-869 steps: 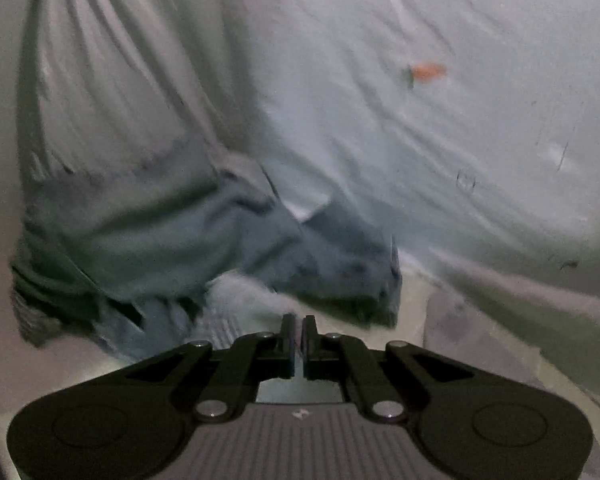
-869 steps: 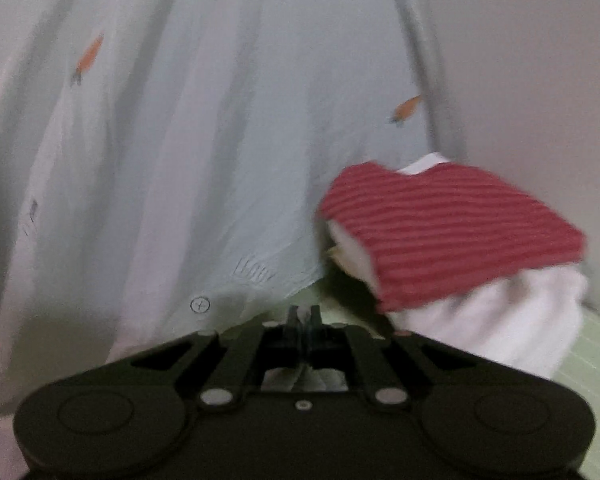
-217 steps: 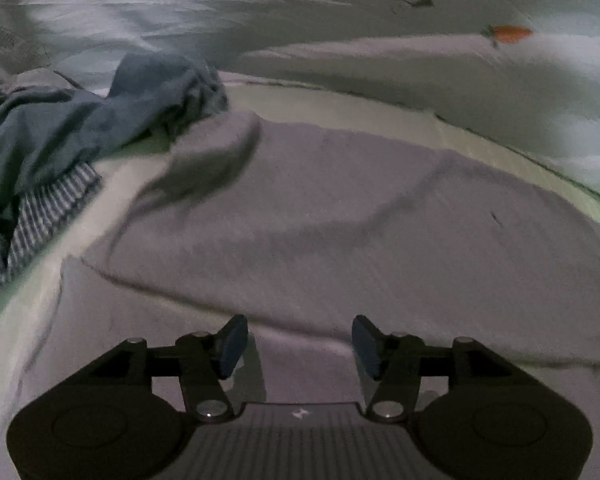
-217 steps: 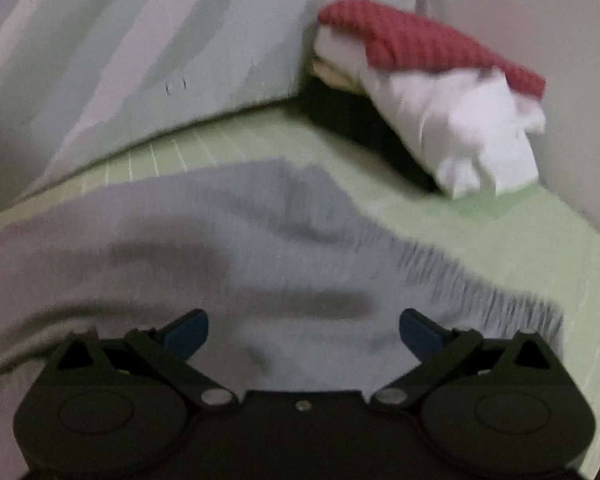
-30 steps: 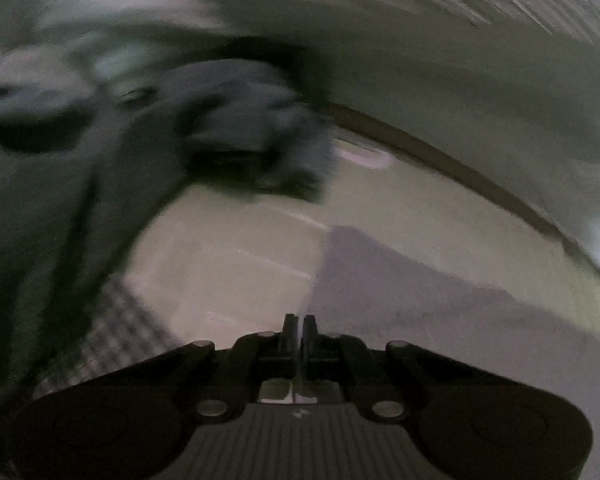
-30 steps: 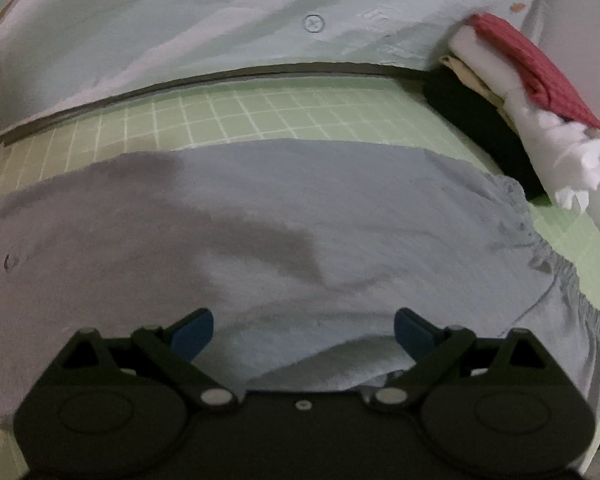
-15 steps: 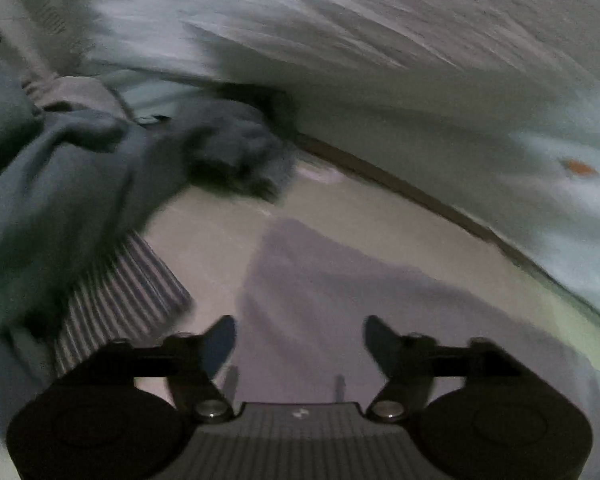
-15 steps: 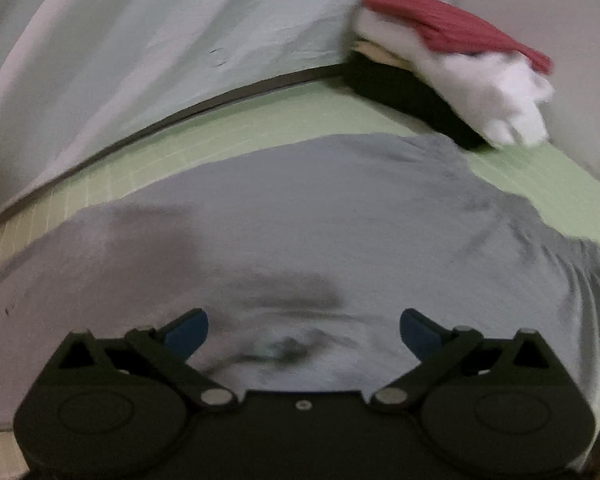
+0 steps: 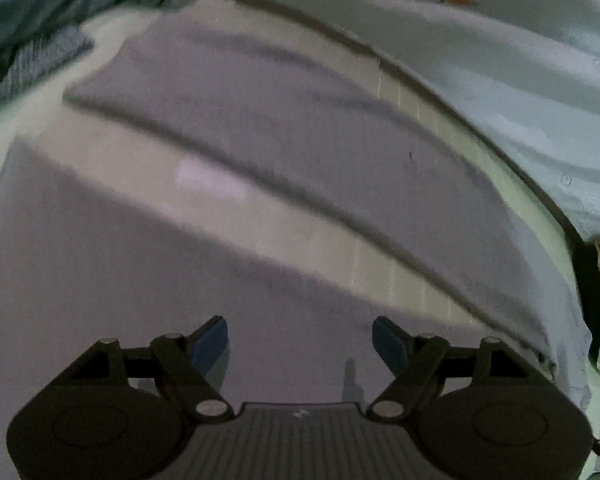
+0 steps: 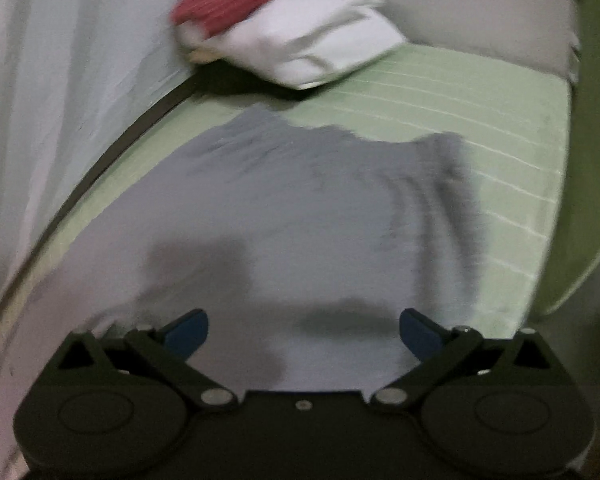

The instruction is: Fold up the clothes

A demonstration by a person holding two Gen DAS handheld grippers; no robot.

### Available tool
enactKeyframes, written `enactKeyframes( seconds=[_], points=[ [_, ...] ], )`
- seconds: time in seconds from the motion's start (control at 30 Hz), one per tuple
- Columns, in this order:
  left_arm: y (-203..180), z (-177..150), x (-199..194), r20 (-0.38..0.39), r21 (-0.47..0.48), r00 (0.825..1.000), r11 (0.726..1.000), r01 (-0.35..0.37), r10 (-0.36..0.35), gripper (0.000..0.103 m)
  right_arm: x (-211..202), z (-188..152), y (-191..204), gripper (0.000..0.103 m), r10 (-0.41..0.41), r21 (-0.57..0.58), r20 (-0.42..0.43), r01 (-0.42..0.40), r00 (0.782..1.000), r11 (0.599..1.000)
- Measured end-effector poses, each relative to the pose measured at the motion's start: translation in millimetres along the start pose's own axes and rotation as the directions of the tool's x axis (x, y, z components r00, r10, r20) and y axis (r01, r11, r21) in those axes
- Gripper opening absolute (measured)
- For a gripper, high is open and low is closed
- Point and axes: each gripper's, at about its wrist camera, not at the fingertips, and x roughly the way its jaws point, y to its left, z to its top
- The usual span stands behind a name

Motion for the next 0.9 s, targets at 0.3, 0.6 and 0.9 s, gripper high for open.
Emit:
enactKeyframes(
  seconds=[0.3, 0.6, 0.9],
  points=[
    [-11.6, -41.1, -14.2, 0.028, -0.096, 0.997, 0.993, -0.073, 0.076, 0.086, 12.5, 32.7, -71.7, 0.103, 0.04, 0.088, -0.021, -0.038, 0.999, 0.995],
    [-10.1, -62.1, -27.9, 0.024, -0.124, 0.993, 0.986, -0.11, 0.114, 0.086, 29.2, 35.9, -76.0, 0.103, 0.145, 0.117, -0.079, -0.136, 0.986, 0.984],
    [8.5, -62.7, -39.1, 0.019, -0.164, 0.996, 0.983, -0.083, 0.087, 0.086, 13.0, 3.1, -74.7, 0.103, 0.317, 0.3, -0.187, -0.253, 0.93, 0.92]
  ],
)
